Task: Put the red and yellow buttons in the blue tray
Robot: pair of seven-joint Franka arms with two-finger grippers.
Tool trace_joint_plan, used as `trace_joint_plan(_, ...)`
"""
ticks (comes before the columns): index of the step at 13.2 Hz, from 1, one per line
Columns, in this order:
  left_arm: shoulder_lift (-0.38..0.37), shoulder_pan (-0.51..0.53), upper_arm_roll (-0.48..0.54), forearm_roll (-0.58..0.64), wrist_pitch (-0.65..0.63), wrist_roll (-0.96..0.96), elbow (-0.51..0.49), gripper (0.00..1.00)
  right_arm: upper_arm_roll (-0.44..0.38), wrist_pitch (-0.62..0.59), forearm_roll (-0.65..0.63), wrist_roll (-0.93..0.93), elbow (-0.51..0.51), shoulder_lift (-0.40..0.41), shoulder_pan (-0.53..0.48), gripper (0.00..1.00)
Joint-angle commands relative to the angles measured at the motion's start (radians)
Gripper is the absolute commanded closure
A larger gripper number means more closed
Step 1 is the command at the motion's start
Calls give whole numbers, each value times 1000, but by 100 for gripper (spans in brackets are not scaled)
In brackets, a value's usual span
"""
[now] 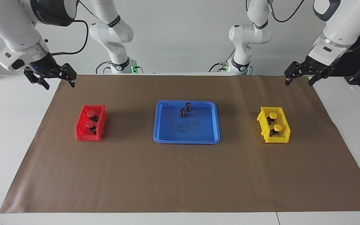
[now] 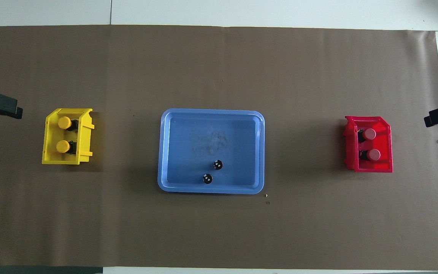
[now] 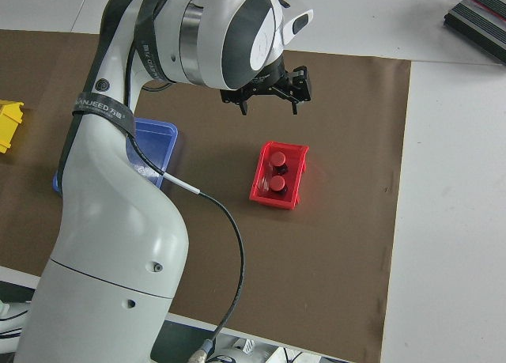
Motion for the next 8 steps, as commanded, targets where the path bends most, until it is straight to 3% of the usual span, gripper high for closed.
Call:
trace_joint_plan(1,-19,-11,15,-11,-8,8,-20,0,4,15,-3,-2,14,12,-7,0)
trace_joint_plan(8,-19,-11,15,-11,-8,8,-20,0,4,14,0,-3,-10,3,-2,0)
